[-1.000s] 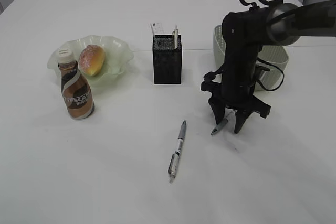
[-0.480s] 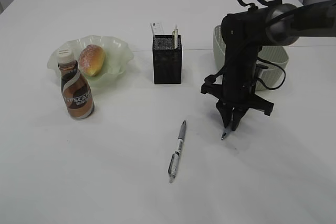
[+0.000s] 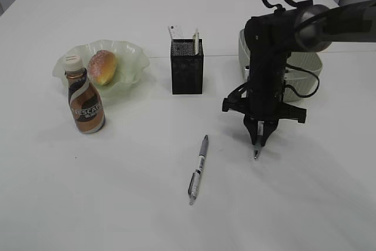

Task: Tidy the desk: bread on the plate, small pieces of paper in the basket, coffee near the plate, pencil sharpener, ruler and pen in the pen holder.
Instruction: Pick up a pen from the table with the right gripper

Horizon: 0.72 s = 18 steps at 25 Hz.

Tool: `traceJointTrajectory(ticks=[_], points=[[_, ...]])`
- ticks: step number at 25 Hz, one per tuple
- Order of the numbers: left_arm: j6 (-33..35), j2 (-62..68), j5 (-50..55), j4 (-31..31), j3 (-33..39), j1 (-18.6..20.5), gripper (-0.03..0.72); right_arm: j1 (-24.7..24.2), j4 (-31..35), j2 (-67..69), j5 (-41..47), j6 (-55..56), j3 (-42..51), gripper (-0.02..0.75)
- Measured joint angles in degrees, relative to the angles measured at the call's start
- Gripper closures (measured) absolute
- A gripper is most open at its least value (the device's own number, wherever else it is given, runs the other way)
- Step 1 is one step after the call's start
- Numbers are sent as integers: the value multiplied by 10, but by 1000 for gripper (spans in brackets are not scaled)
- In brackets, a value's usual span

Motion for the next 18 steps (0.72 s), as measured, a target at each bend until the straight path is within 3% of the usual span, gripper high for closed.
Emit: traceJointTrajectory(ticks=[7, 18], points=[[-3, 0, 0, 3, 0, 0, 442, 26, -45, 0, 3, -92, 0, 617], [-3, 0, 0, 4, 0, 0, 442, 47, -52, -60, 1, -223, 0, 619]])
